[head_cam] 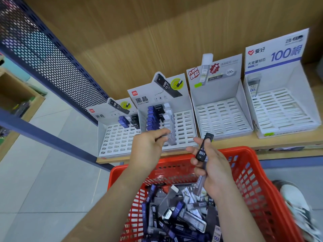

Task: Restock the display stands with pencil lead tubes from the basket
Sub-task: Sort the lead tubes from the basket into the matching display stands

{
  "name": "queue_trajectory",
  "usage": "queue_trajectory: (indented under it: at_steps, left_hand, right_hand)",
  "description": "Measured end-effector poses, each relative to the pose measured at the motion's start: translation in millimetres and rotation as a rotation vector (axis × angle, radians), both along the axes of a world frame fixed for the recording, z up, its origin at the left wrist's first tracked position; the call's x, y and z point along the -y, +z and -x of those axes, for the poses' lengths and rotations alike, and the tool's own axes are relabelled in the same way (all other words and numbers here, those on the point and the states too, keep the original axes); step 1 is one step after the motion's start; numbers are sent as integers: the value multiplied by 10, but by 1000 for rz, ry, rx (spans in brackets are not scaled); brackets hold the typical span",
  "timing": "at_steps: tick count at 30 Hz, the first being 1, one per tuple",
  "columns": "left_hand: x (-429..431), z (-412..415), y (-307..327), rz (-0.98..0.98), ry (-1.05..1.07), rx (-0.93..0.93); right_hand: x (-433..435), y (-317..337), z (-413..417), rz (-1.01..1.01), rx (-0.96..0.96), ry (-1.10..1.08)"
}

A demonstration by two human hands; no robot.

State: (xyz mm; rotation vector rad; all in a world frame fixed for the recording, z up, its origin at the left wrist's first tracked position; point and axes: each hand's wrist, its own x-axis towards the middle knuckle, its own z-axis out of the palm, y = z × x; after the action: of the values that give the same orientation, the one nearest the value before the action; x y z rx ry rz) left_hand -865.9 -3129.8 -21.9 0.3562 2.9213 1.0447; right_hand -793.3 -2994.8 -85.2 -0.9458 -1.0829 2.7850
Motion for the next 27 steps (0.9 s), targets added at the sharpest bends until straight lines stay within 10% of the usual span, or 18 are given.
queue_trajectory:
  at_steps: [27]
  left_hand:
    - [-169, 325, 164, 104, 112, -108]
  right_hand:
    - [23, 110, -16, -151, -39, 66]
